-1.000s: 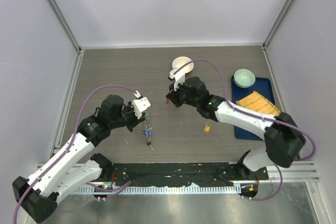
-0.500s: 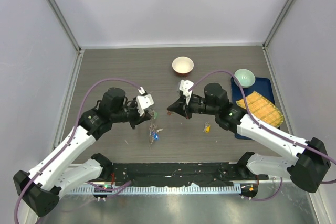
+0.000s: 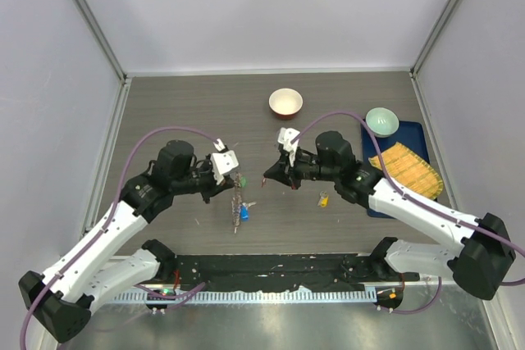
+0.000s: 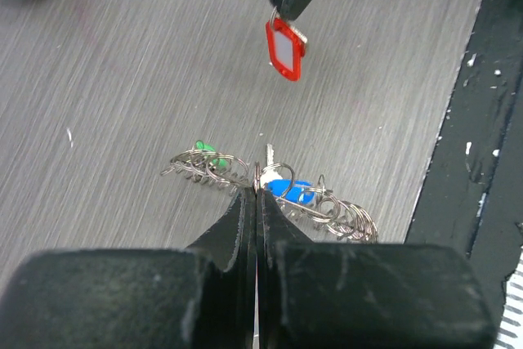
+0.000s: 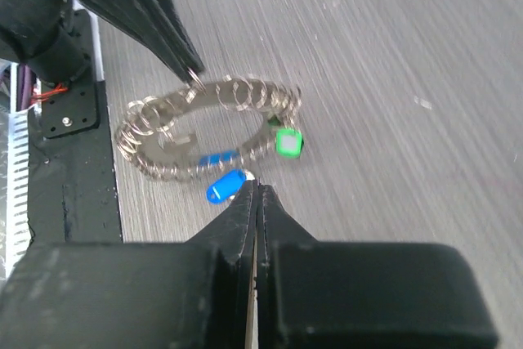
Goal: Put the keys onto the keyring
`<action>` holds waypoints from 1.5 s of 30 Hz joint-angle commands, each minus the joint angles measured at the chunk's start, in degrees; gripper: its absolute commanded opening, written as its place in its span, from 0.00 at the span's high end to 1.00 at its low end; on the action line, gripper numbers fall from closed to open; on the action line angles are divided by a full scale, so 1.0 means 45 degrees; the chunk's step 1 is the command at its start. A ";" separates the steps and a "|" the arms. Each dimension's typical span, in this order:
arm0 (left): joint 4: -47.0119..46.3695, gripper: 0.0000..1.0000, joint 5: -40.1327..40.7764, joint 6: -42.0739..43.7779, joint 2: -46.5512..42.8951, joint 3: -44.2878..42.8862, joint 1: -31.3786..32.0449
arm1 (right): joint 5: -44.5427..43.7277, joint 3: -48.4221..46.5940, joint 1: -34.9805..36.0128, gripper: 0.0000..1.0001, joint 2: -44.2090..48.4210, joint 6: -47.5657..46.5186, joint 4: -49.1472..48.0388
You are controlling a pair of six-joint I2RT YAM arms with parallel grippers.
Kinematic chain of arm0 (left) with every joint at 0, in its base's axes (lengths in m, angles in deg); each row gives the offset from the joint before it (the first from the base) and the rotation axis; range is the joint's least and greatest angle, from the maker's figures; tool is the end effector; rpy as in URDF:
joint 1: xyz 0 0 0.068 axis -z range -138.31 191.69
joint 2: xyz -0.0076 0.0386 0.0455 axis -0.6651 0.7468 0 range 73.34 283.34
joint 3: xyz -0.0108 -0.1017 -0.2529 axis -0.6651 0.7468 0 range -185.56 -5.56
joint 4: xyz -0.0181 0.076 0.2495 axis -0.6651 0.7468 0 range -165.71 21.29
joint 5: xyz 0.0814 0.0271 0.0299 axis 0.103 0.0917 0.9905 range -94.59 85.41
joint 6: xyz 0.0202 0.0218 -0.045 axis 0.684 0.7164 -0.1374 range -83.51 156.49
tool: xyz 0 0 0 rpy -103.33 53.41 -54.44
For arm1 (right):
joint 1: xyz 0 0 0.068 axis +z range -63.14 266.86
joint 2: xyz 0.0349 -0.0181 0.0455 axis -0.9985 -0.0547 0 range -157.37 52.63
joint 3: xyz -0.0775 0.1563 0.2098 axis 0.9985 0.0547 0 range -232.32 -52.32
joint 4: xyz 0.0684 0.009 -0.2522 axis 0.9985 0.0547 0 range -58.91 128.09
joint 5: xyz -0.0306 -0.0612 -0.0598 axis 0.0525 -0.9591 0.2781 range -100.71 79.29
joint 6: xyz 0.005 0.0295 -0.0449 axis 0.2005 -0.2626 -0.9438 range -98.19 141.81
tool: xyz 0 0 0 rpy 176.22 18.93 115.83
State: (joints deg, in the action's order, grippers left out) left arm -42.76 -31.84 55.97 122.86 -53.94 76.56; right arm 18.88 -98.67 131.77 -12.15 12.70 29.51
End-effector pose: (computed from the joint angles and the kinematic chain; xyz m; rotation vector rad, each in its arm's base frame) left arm 0.1402 -0.1176 0.3103 1.2269 1.7846 -0.6685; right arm 0.1713 0.1954 0.3013 -1.1881 1.5157 0.9059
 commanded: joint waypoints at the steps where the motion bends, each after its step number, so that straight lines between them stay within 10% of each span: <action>1: -0.0954 1.00 0.1286 -0.0306 -0.0652 0.0438 0.0004 | -0.1766 -0.0462 0.0060 0.99 -0.0390 0.1102 0.1499; 13: -0.1072 1.00 0.3320 -0.0697 -0.1394 0.0712 0.0004 | -0.5655 -0.2002 0.0041 0.99 -0.2206 0.3429 0.6539; 28: -0.1092 1.00 0.3398 -0.0756 -0.1414 0.0830 -0.0015 | -0.6145 -0.7059 -0.0174 0.99 -0.8960 0.1672 0.8241; 45: -0.1092 1.00 0.3379 -0.0795 -0.1336 0.0888 -0.0015 | -0.6437 -0.9954 -0.0155 0.92 -1.2186 0.0949 0.8965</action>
State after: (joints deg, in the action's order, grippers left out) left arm -43.33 -16.54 53.13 117.09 -49.54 76.56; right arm -9.14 -140.42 131.11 -65.65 18.30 68.26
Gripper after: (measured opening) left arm 0.010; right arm 0.066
